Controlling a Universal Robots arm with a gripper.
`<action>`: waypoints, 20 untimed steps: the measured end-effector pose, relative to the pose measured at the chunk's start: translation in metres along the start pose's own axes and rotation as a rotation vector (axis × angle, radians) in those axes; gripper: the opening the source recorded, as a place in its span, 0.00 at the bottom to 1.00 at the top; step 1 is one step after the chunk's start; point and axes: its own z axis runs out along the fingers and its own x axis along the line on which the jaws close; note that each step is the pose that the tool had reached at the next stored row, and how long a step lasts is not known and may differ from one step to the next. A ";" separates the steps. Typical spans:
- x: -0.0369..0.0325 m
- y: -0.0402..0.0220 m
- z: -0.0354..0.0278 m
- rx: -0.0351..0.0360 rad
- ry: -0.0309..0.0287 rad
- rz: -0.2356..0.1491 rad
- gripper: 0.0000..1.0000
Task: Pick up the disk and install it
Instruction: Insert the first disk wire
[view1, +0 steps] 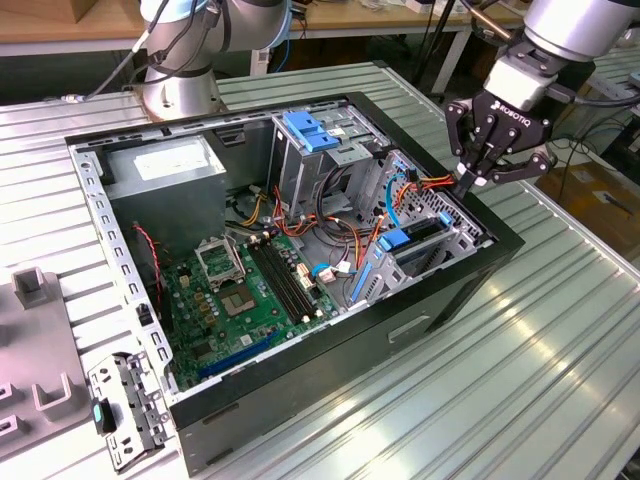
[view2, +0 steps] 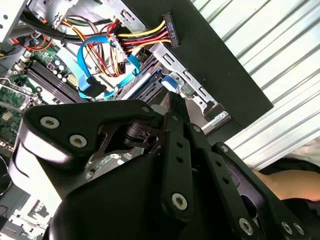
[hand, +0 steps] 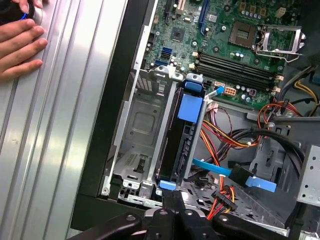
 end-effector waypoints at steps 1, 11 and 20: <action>0.0000 0.0000 0.0000 -0.0001 0.0001 -0.001 0.11; 0.0000 0.0000 0.0000 -0.0005 0.0010 -0.165 0.11; -0.0011 -0.0004 0.0000 -0.0012 0.0026 -0.275 0.11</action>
